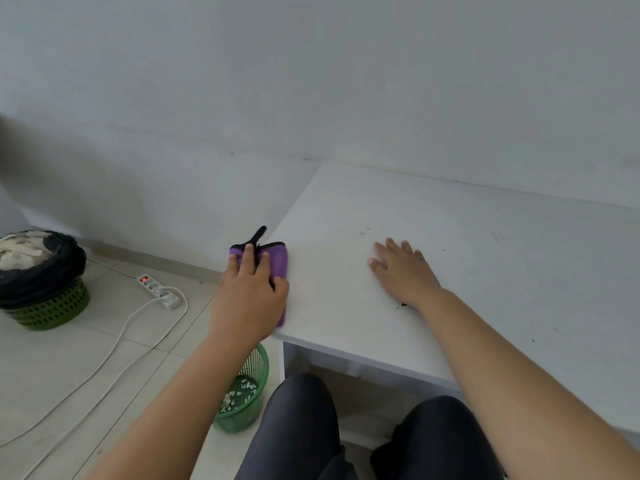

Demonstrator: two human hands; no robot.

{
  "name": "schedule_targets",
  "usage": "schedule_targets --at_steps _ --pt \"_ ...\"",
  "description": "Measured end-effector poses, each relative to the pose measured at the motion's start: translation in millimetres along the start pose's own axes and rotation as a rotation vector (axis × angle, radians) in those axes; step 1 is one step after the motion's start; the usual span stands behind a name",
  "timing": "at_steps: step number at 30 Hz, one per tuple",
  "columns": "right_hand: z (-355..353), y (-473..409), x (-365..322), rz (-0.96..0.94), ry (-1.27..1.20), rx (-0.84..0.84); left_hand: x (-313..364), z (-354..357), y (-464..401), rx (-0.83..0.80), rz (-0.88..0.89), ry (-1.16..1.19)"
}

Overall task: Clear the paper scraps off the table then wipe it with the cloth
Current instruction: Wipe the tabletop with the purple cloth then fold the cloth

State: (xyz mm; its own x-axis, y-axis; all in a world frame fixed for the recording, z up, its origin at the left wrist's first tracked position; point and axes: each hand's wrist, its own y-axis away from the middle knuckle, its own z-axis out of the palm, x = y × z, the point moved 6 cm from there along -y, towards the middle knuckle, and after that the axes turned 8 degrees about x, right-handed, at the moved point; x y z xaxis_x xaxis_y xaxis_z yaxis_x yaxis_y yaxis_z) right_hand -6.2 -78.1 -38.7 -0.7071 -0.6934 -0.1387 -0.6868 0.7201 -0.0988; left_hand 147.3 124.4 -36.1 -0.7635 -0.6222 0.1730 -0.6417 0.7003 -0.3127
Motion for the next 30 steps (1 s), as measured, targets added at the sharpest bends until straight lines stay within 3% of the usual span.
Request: schedule_targets --at_steps 3,7,9,12,15,18,20,24,30 --pt "-0.2 12.6 -1.5 -0.015 0.008 0.002 17.2 -7.2 4.4 -0.012 -0.103 0.018" --pt "-3.2 15.9 -3.1 -0.008 -0.013 0.029 76.8 -11.3 18.4 -0.026 0.054 0.07" --pt "-9.0 16.4 -2.6 0.023 -0.158 0.073 108.1 -5.2 27.5 -0.078 0.175 0.106" --pt "-29.5 24.0 6.8 0.199 -0.56 0.239 138.6 -0.6 34.3 -0.12 0.326 0.199" --pt "-47.3 38.4 15.1 0.285 -0.745 0.364 136.0 -1.5 22.1 -0.185 0.295 0.424" --pt "-50.8 46.9 9.0 0.201 -0.689 0.335 125.6 -8.5 11.0 -0.265 0.227 0.65" --pt "-43.6 47.3 1.3 0.142 -0.572 0.244 120.2 -13.8 7.0 -0.255 0.225 0.661" --pt "-33.1 44.1 -4.9 0.087 -0.266 0.203 100.5 -17.3 -1.4 -0.208 0.231 0.563" --pt "-38.3 36.8 -2.5 0.027 -0.222 0.182 48.8 -26.1 -21.6 -0.099 0.145 0.356"
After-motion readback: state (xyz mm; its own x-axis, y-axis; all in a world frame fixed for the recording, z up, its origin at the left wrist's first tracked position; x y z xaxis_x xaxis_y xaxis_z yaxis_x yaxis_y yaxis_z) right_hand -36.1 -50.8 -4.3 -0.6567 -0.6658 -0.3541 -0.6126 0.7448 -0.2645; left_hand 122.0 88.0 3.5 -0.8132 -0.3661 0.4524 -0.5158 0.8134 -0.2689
